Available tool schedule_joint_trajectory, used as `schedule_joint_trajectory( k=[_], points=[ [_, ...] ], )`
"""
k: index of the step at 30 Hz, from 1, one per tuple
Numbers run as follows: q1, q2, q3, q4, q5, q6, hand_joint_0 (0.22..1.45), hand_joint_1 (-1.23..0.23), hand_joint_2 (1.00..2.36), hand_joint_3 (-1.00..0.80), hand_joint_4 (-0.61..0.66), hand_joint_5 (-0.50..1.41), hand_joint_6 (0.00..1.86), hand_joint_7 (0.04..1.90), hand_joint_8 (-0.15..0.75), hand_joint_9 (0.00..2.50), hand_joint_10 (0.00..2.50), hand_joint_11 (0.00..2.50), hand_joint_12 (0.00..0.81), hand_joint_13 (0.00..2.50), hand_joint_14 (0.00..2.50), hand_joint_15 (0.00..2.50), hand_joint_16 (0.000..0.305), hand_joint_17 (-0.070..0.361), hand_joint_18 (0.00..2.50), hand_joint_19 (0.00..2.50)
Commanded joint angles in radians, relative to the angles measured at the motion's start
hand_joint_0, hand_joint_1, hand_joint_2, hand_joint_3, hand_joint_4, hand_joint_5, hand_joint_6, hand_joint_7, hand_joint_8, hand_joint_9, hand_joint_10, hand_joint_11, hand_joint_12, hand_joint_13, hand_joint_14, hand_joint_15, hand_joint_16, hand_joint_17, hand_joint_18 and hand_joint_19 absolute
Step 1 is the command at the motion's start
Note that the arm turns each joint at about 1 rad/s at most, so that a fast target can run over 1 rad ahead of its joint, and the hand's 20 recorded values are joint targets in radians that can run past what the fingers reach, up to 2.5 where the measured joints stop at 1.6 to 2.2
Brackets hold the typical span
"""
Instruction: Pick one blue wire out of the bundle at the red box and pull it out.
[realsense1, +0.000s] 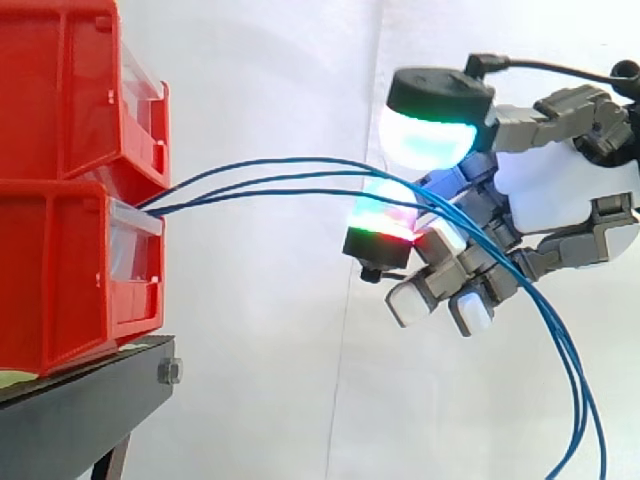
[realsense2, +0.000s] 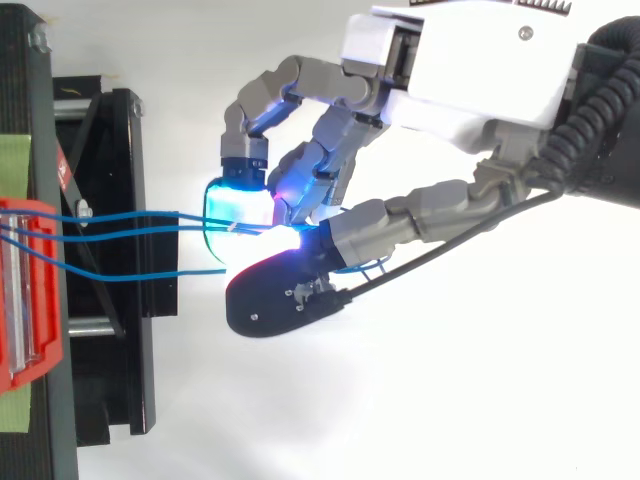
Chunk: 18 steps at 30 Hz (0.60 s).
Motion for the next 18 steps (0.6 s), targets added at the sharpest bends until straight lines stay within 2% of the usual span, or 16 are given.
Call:
schedule_joint_trajectory(
  k=[1,4,7,18],
  points=[
    [-0.001,0.002,0.0,-0.001,0.0,0.0,0.52,-0.62,1.0,-0.49,0.41,-0.14,0.83,1.01,0.433,1.13,0.01,0.72,0.445,0.9,0.01,0.48,0.057,0.129,0.94,0.63],
    [-0.001,0.0,0.0,0.001,0.0,0.0,0.54,-0.59,1.0,-0.43,0.39,-0.14,0.82,1.04,0.432,1.14,0.01,0.73,0.44,0.9,0.02,0.48,0.056,0.125,0.93,0.64],
    [-0.003,0.0,0.002,0.001,0.002,0.0,0.57,-0.62,1.01,-0.35,0.37,-0.14,0.83,1.04,0.431,1.13,0.01,0.74,0.435,0.9,0.01,0.49,0.054,0.122,0.93,0.64],
    [-0.003,0.002,0.003,0.001,0.002,0.0,0.58,-0.67,1.01,-0.28,0.35,-0.14,0.85,1.03,0.452,1.14,0.01,0.76,0.451,0.92,0.01,0.48,0.057,0.128,0.97,0.62]
  ],
)
